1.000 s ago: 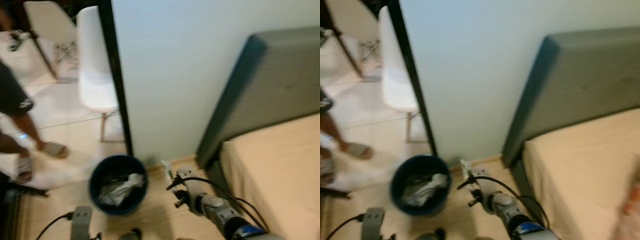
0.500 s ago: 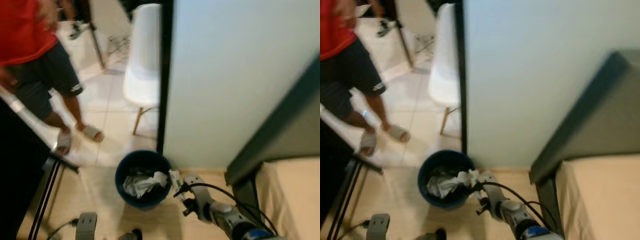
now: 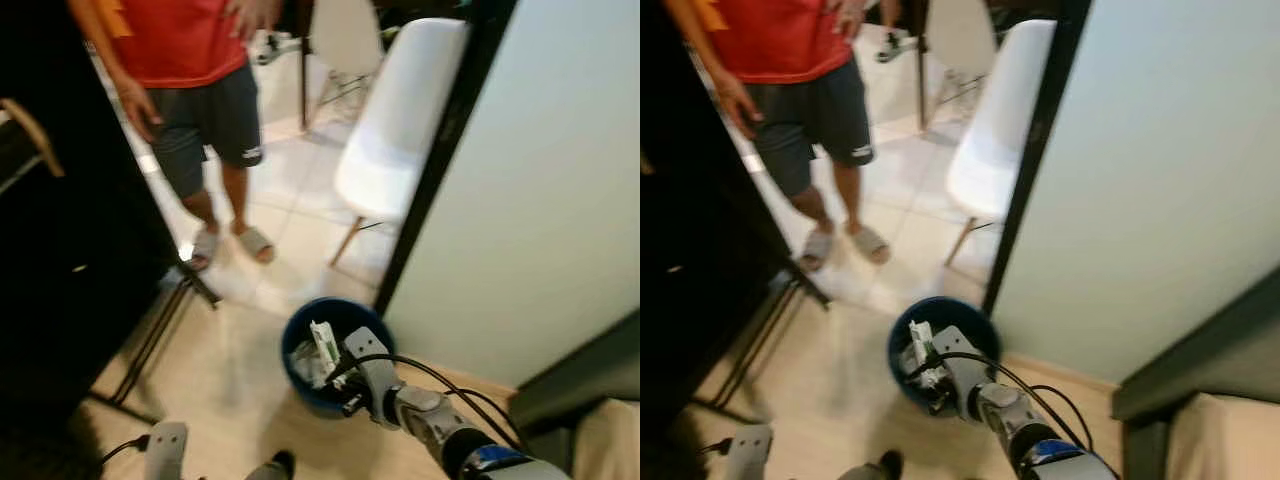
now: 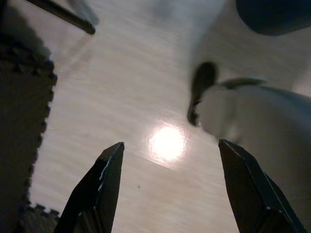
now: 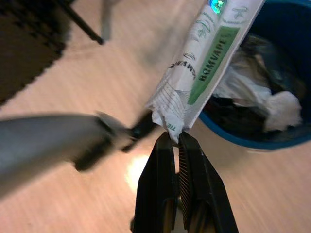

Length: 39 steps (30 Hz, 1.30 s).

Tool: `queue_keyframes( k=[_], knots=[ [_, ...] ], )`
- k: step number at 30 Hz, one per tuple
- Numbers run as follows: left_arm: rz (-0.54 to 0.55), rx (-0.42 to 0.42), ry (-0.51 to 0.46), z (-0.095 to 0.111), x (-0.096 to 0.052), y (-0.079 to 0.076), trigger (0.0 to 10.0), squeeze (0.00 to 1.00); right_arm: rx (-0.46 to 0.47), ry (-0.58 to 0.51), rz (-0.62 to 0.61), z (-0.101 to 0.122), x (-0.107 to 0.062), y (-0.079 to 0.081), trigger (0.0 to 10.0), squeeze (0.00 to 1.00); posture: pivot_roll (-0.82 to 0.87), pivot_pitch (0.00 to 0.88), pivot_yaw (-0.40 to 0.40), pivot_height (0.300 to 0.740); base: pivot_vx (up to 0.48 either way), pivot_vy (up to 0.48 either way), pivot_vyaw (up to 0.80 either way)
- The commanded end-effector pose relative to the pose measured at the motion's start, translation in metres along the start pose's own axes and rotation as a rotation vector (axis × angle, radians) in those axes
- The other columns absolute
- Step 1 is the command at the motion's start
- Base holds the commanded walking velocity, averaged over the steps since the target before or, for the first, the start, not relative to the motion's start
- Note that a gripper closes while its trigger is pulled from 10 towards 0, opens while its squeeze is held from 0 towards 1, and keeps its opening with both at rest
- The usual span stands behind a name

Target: Clean up the room

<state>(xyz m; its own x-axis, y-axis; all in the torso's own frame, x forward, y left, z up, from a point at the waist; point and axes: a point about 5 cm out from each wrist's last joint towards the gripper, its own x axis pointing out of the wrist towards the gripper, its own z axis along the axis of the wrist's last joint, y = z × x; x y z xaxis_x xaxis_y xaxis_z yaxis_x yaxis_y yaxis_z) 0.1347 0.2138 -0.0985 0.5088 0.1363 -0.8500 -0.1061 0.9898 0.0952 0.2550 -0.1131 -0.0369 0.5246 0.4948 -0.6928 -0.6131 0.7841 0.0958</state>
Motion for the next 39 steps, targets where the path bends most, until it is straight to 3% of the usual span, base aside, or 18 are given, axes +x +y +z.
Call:
queue_keyframes(
  k=[1, 7, 15, 19, 23, 32, 39],
  knots=[
    [0.004, -0.003, 0.004, -0.001, 0.000, 0.001, 10.0, 0.00, -0.021, -0.001, -0.026, 0.004, 0.000, -0.002, 10.0, 0.00, 0.01, 0.001, 0.015, 0.740, 0.000, 0.000, 0.79],
    [0.003, -0.006, -0.012, 0.002, 0.000, 0.002, 10.0, 0.00, -0.072, 0.039, -0.197, 0.009, -0.002, -0.017, 10.0, 0.00, 0.02, 0.005, 0.014, 0.740, 0.000, 0.000, 0.27],
    [-0.012, 0.008, -0.032, 0.006, 0.001, 0.000, 10.0, 0.00, -0.124, 0.111, -0.238, 0.001, -0.003, -0.020, 10.0, 0.00, 0.02, 0.027, 0.006, 0.740, 0.101, 0.000, 0.00],
    [-0.015, -0.025, -0.044, 0.008, 0.001, -0.002, 10.0, 0.00, -0.125, 0.138, -0.256, -0.003, -0.004, -0.021, 10.0, 0.00, 0.02, 0.030, 0.004, 0.740, 0.289, 0.000, 0.00],
    [-0.017, -0.021, -0.037, 0.005, 0.001, -0.004, 10.0, 0.00, -0.122, 0.159, -0.244, -0.008, -0.004, -0.019, 10.0, 0.00, 0.03, 0.040, 0.004, 0.740, 0.000, 0.000, -0.64],
    [-0.016, -0.011, -0.012, -0.010, -0.003, -0.004, 10.0, 0.00, -0.191, 0.207, -0.262, -0.014, -0.005, -0.017, 10.0, 0.00, 0.05, 0.080, -0.005, 0.740, 0.000, 0.000, -0.07],
    [-0.022, 0.011, 0.008, -0.031, -0.010, -0.004, 10.0, 0.00, -0.172, 0.156, -0.322, 0.003, -0.003, -0.022, 10.0, 0.00, 0.09, 0.160, 0.003, 0.740, 0.000, 0.000, 0.00]
  ],
)
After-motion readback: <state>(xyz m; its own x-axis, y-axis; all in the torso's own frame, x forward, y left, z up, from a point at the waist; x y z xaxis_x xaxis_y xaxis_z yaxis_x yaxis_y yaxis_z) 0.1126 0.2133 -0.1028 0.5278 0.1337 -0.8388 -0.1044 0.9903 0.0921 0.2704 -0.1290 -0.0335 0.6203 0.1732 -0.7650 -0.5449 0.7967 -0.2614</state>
